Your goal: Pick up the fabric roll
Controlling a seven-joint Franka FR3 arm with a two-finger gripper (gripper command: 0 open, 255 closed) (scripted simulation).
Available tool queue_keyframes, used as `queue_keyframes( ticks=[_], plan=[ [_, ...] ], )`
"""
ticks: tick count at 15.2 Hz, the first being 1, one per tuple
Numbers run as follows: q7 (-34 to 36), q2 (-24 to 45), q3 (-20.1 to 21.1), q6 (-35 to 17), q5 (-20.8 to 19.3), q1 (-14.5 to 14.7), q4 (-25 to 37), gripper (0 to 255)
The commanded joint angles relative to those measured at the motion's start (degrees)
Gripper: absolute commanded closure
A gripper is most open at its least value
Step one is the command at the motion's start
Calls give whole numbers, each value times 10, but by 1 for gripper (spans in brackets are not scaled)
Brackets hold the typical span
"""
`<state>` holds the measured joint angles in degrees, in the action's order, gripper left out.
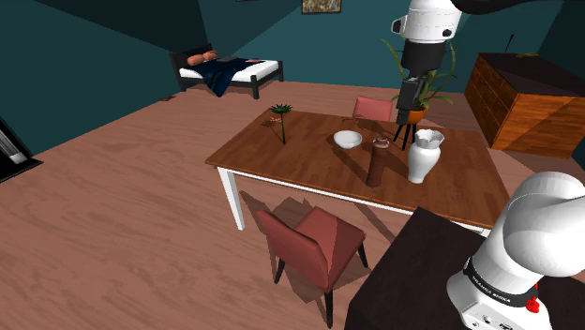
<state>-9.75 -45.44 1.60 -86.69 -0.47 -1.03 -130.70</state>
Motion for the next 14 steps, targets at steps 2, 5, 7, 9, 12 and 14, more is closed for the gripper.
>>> queue_keyframes(
  ticks=[2, 5, 7, 9, 12, 14],
  plan=[
    [-12, 6, -11, -11, -7, -3, -6, 0],
    [-49, 29, -43, -44, -27, -11, -20, 0],
    [-73, 48, -64, -67, -40, -17, -25, 0],
    [-97, 71, -85, -90, -51, -22, -28, 0],
    [-133, 109, -117, -125, -66, -30, -26, 0],
    [-156, 138, -137, -148, -73, -34, -22, 0]
  ],
)
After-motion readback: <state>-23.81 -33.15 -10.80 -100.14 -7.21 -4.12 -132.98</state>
